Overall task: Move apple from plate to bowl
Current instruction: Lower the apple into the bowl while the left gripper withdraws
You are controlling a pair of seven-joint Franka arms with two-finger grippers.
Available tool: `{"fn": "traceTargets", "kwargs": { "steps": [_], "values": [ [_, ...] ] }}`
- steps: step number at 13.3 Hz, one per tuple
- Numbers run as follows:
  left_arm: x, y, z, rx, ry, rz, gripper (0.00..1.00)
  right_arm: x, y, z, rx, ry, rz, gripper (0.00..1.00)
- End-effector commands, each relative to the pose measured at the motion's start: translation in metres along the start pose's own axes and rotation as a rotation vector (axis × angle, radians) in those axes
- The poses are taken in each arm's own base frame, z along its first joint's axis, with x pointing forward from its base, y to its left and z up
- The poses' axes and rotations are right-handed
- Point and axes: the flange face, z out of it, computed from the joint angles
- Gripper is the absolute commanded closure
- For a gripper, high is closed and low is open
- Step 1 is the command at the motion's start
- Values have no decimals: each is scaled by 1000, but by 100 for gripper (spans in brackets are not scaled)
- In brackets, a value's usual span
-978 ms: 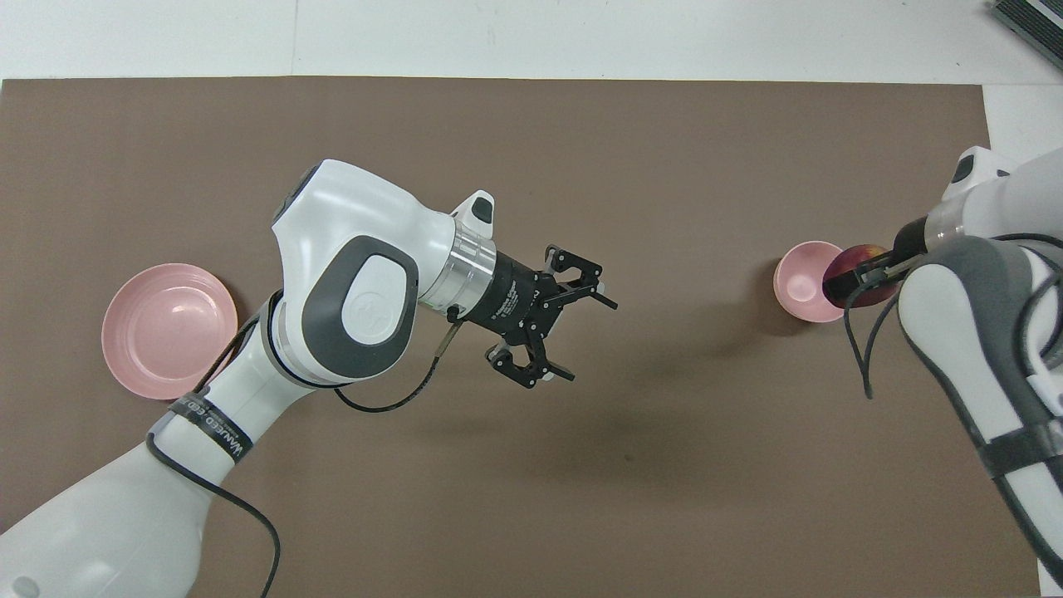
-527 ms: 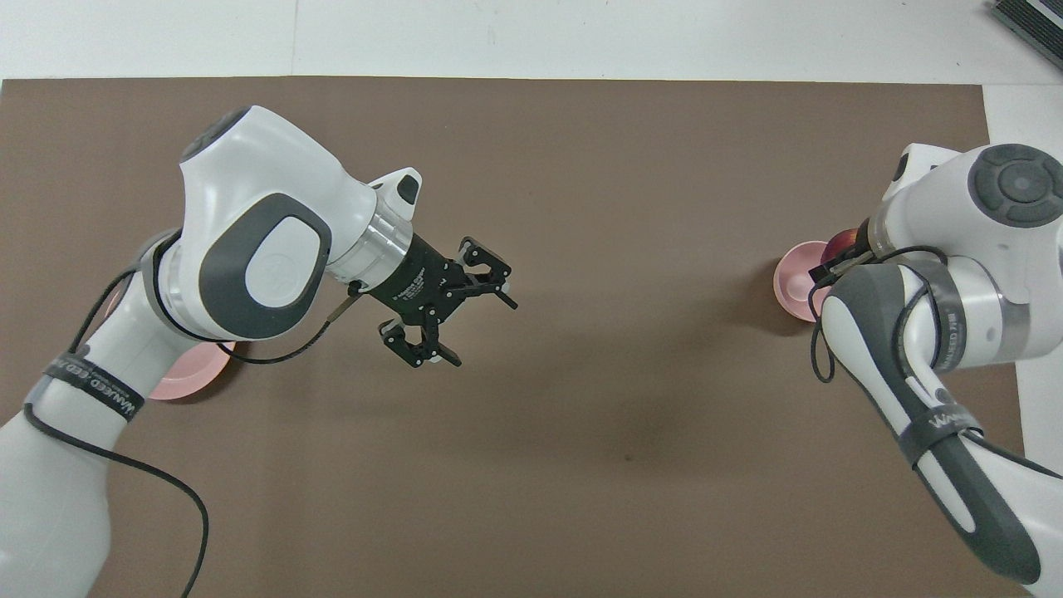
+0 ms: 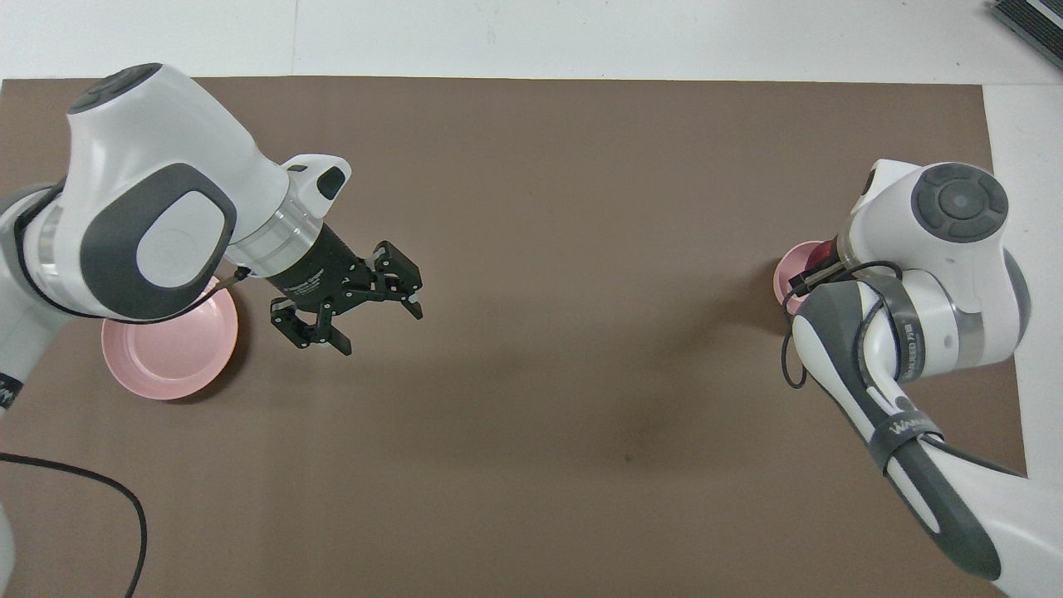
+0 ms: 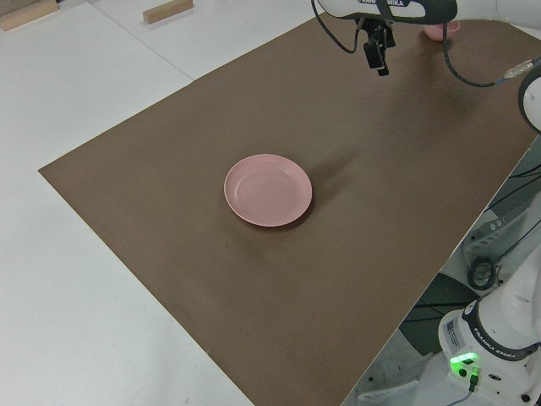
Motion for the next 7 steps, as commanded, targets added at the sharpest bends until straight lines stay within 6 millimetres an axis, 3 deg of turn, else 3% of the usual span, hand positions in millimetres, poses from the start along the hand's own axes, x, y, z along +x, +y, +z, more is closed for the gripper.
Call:
{"fn": "traceTargets", "kwargs": {
  "steps": [1, 4, 7],
  "values": [
    [-11, -32, -18, 92, 25, 139, 0, 0, -2, 10, -25, 10, 11, 100],
    [-9, -64, -36, 168, 47, 319, 0, -2, -2, 19, -20, -4, 13, 100],
    [3, -99, -46, 232, 70, 364, 0, -4, -2, 30, -17, -9, 19, 100]
  ]
}}
